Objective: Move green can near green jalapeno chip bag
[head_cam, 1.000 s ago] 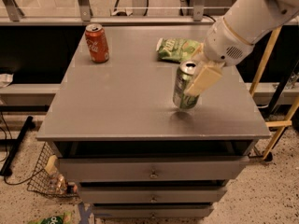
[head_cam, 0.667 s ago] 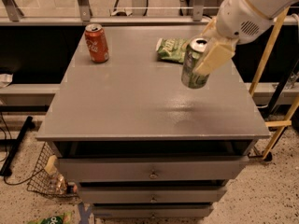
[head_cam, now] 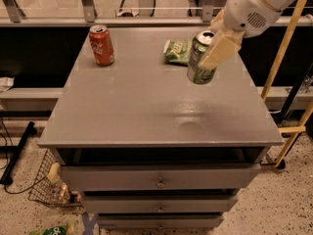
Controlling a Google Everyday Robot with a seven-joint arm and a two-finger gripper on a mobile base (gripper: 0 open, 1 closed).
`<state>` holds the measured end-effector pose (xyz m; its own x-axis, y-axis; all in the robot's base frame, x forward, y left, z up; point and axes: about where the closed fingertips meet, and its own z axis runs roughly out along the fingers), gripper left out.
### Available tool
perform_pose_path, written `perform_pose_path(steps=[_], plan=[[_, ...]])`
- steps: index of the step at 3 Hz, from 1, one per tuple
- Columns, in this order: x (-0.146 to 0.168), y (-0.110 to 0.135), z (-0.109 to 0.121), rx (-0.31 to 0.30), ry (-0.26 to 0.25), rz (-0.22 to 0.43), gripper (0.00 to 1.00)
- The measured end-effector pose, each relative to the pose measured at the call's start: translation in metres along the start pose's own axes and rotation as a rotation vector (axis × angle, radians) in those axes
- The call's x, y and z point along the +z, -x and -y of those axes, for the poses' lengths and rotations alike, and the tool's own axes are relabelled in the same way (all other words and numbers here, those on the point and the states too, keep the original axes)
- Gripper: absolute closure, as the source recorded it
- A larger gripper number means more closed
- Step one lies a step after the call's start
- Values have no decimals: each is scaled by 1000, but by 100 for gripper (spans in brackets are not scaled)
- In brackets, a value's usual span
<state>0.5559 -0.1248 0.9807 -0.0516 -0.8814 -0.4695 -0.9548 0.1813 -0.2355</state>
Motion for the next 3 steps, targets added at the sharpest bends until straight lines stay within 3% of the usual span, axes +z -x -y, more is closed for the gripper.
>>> perform_pose_path(steps=[1,2,3], plan=[[6,-7,38,85,-8,-36,100],[5,-23,79,203,-48,-62,100],[9,-44,105,309,-97,-98,100]])
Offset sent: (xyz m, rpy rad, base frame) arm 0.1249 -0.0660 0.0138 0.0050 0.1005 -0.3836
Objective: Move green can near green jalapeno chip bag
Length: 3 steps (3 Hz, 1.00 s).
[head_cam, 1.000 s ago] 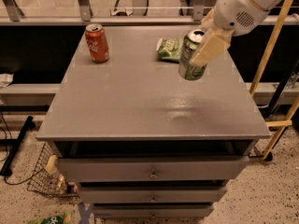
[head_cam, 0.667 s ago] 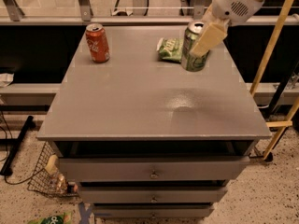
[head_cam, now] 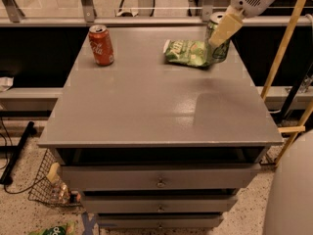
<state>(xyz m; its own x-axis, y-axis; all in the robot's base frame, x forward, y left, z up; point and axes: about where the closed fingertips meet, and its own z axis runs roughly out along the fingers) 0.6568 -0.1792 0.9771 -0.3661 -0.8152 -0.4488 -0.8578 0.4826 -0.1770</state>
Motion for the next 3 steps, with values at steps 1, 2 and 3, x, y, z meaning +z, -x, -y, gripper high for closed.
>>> perform_pose_path(steps=[1,2,3], plan=[[13,-12,17,76,-35,-34,100],[27,-21,20,113,-42,-66,100],[40,-24,13,117,-30,-97,100]])
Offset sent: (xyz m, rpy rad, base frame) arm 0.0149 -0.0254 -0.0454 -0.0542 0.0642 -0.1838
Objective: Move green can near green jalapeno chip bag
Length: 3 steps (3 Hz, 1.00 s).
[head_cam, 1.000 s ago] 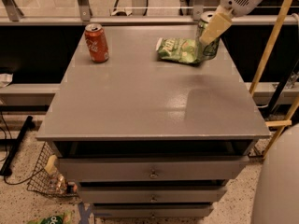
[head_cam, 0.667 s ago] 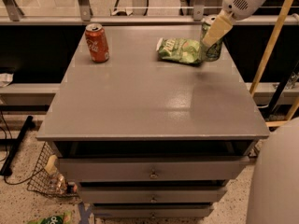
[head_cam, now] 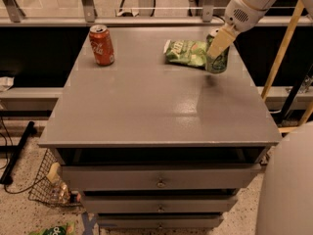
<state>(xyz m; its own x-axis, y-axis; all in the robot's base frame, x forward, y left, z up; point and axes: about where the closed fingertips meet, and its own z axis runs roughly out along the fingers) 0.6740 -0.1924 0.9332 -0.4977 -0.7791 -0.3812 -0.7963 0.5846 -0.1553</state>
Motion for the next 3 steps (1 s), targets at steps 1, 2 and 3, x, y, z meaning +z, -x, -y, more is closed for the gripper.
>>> perform_pose_path(steps=[1,2,3], plan=[[14,-3,0,3,-6,-17,100],[21,2,7,-5,-40,-1,100],[27,7,17,-6,-79,28,100]])
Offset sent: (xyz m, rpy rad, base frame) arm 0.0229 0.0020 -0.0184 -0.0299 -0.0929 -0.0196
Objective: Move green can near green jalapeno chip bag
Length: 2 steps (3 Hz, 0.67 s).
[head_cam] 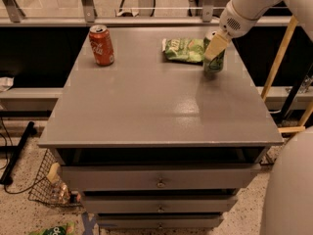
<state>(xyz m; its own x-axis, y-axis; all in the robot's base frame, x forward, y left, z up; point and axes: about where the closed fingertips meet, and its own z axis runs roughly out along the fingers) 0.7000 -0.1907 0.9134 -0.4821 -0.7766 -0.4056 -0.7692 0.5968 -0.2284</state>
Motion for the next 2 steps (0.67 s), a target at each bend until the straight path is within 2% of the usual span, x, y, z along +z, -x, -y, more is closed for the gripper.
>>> perform_pose_path(steps=[1,2], plan=[[5,5,10,5,-29,26,100],[13,6,20,24,-27,33,100]])
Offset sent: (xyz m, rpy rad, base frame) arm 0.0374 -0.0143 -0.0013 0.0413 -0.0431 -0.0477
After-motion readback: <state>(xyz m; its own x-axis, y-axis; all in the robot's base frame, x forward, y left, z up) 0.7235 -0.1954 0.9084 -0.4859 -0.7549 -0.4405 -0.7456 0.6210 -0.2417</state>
